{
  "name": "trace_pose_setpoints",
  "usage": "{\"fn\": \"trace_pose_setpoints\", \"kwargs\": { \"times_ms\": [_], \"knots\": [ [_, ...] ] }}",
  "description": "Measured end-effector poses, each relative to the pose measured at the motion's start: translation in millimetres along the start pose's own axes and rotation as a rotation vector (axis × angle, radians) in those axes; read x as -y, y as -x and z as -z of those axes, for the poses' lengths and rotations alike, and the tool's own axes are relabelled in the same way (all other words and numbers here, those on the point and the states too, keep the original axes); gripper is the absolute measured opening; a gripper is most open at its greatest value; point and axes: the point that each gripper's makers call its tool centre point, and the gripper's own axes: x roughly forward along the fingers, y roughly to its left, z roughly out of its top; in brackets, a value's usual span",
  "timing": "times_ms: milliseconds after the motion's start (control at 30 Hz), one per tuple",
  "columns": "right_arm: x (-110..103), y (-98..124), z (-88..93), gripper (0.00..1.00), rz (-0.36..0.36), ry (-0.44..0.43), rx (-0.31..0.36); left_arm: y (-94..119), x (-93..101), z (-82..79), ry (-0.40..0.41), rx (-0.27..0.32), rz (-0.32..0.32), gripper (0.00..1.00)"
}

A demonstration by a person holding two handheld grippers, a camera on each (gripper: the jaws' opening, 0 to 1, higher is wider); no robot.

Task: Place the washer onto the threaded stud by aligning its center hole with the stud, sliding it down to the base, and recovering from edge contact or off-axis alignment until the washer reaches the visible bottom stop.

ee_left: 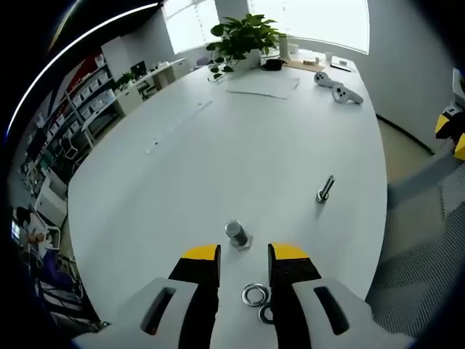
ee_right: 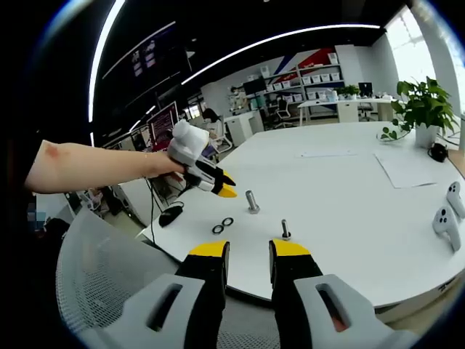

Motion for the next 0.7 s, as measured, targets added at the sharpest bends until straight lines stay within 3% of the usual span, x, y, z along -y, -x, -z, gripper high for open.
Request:
{"fn": "trace_pose_setpoints", "kwargs": {
  "times_ms": [133,467,567,700],
  "knots": [
    [0.9,0.2,-0.5,0.24,0.004,-0.001,0.005,-15.4,-5.0,7.3,-0.016,-0.023,-0.027,0.22],
    [0.4,-0.3,-1.7,0.24,-0.002,-0.002,0.013,-38.0,-12.3,10.2,0.051,-0.032,-0.028,0.20],
    [0.5,-0.4,-1.5,0.24,-0.001,-0.002,0.011,-40.0,-13.1,5.9,0.046,-0.006,-0.033,0.21],
    [0.2,-0.5,-1.3,0.24,-0.003,0.002,0.010,-43.4,-10.2,-0.3,0.104,0.023,-0.015,0.21]
  ]
}}
